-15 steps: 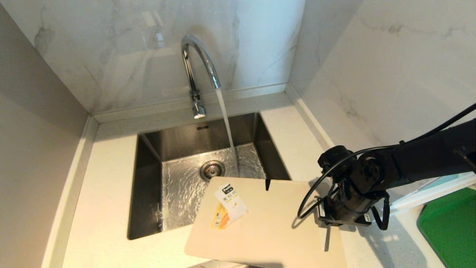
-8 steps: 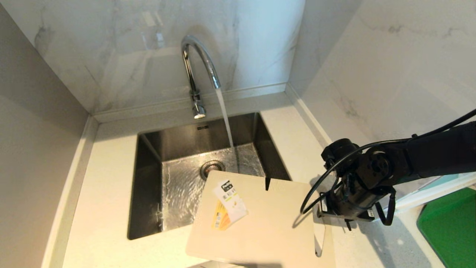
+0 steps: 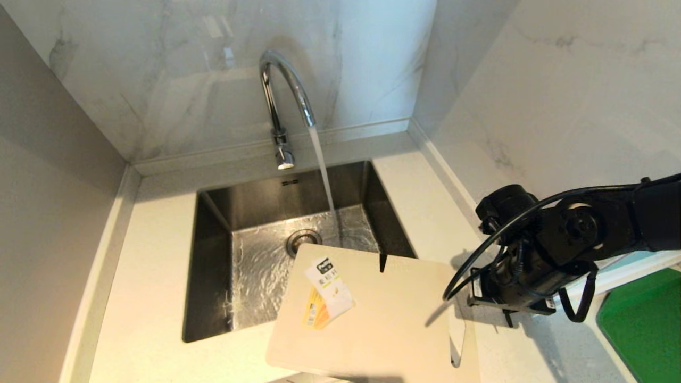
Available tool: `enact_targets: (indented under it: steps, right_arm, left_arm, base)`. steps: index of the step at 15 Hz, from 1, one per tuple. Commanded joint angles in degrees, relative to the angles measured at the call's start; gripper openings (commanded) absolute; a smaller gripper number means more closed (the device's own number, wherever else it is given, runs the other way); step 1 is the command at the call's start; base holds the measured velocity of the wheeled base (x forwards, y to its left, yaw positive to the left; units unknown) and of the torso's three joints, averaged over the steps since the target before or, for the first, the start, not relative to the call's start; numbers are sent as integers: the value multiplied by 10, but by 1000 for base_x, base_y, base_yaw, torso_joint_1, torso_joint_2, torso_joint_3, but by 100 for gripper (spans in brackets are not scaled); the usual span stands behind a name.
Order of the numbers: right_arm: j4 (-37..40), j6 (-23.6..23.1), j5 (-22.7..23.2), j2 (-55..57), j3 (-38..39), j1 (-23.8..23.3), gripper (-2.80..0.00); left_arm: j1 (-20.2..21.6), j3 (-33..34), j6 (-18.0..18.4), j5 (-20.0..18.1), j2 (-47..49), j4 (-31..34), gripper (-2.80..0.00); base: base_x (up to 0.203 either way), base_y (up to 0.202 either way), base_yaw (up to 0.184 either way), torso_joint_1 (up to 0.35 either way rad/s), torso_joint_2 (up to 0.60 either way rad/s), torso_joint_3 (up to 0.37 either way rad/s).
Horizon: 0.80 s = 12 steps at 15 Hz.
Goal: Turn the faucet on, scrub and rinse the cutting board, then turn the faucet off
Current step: Put down the cleaning cloth
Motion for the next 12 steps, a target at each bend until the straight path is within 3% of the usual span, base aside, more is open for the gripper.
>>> enact_targets:
  steps: [1,6,12]
  right_arm:
    - [22,6,0,-63,3,0,-280]
    - [71,39,-7,-148,3,-1,-280]
    - [104,35,-83,-222,3,-3,-280]
  left_arm:
    - [0,0,0,0,0,0,-280]
    - [0,0,0,0,0,-1,-280]
    - [0,0,0,0,0,0,-280]
  base:
    - [0,0,0,0,0,0]
    - [0,0,0,0,0,0]
    - [0,0,0,0,0,0]
